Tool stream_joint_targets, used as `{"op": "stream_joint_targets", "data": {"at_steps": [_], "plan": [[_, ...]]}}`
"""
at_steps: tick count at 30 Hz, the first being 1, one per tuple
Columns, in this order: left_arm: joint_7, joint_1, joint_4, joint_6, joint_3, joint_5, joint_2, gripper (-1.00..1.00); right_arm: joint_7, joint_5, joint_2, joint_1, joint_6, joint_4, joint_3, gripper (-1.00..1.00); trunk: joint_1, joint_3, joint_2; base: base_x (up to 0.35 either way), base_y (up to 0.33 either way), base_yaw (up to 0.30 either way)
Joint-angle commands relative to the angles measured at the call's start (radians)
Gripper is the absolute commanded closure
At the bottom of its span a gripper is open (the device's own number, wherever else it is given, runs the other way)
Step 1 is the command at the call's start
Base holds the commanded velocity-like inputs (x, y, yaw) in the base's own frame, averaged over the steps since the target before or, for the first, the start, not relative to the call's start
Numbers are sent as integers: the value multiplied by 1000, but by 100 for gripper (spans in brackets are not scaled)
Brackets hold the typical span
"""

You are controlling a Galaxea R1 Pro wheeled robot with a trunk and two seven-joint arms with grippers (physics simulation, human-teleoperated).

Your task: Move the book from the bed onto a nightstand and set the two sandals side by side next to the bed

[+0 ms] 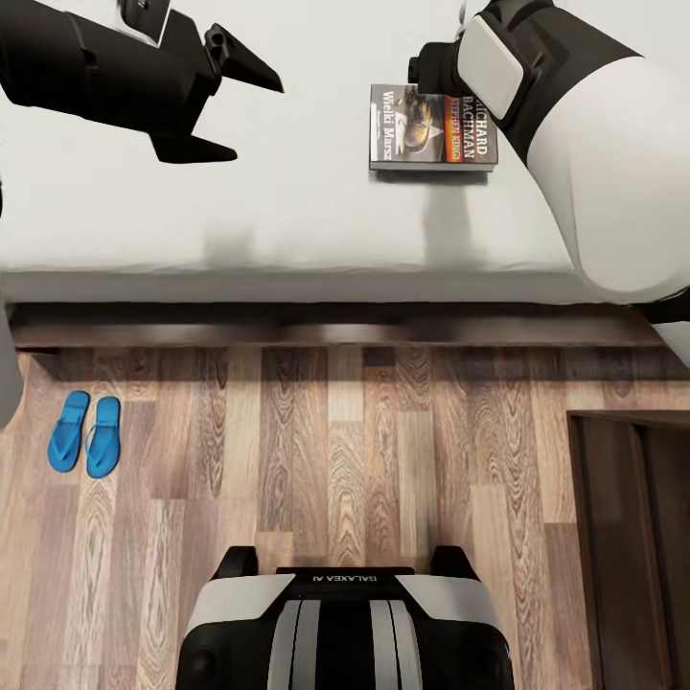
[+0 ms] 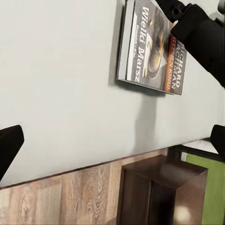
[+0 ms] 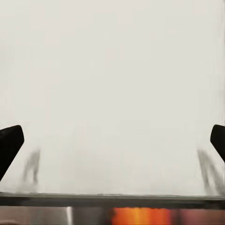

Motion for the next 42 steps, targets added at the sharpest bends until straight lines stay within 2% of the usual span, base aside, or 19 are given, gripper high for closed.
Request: {"op": "stream_joint_targets", "data": {"at_steps": [1,21,30,39,42], "plan": [[7,-1,0,7,1,5,0,-100,-2,5,1,0,5,-1,-9,-100,0,0,0,-152,0,0],[8,-1,0,8,8,5,2,-100,-3,4,1,-26,6,-3,-9,-100,0,0,0,-19,0,0],[9,-1,0,13,7,5,2,-100,-4,-2,1,-61,14,-12,-9,-100,0,2,0,188,1,0],[9,-1,0,14,7,5,2,-100,-4,-7,1,-81,63,-44,-9,-100,0,12,0,287,47,0],[9,0,0,16,7,5,3,-100,-4,-10,1,-78,149,-117,-12,-100,0,16,0,142,34,-1]]}}
